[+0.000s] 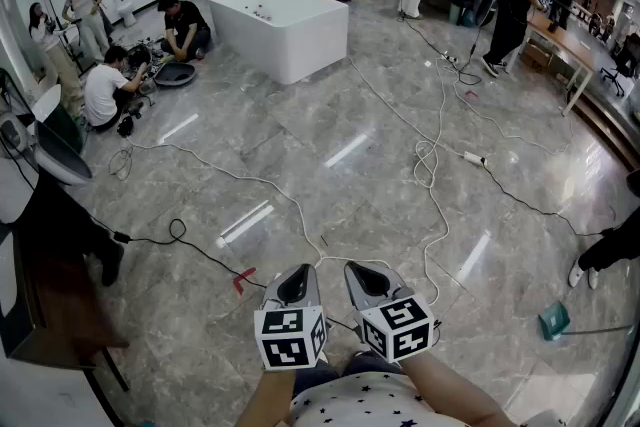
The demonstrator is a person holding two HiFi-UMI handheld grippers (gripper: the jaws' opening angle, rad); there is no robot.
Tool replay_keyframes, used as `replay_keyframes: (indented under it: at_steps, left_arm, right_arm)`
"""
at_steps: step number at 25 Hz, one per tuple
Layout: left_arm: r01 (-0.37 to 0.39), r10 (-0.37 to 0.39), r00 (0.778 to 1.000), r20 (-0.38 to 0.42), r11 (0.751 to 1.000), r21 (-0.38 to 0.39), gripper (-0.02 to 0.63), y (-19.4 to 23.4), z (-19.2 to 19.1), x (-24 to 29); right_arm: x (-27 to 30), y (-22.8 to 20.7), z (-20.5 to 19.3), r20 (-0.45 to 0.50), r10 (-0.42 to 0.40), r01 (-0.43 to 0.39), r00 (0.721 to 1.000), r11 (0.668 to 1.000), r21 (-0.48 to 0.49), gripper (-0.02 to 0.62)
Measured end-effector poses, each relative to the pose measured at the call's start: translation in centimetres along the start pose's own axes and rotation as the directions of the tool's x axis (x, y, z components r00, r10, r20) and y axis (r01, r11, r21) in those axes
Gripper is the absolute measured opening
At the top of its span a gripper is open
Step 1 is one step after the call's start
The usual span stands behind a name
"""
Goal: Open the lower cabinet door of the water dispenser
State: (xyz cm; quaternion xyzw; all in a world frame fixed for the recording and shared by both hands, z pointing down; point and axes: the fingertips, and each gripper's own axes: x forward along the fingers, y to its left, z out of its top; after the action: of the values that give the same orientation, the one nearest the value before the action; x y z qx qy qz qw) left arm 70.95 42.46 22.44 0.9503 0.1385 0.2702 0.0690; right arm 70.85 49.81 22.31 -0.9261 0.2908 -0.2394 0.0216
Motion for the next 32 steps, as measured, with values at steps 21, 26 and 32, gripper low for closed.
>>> replay_keyframes:
  at_steps: [21, 26, 32]
  left_arm:
    - [-0.403, 0.406, 0.912, -0.065, 0.849, -0.342, 0.006, 10.6, -14.3, -14.3]
    - [-0.511, 0.545, 0.837, -0.057, 0.739, -0.439, 0.006, 15.6, -17.0, -21.6]
    - [-0.626, 0.707, 0.703, -0.083, 0.558, -0.545, 0.006, 21.6, -22.1, -33.5]
  right_arm:
    - [1.5, 15.3, -9.7, -0.266, 0.370, -0.416, 0.890, 0.897, -0.146, -0.008]
    - [1.5, 24.8, -11.7, -0.340, 0.496, -0.580, 0.799, 0.785, -0.219, -0.008]
    - [0.3, 39.3, -14.9, -0.424, 0.631, -0.757, 0.649, 0.591, -0.279, -0.008]
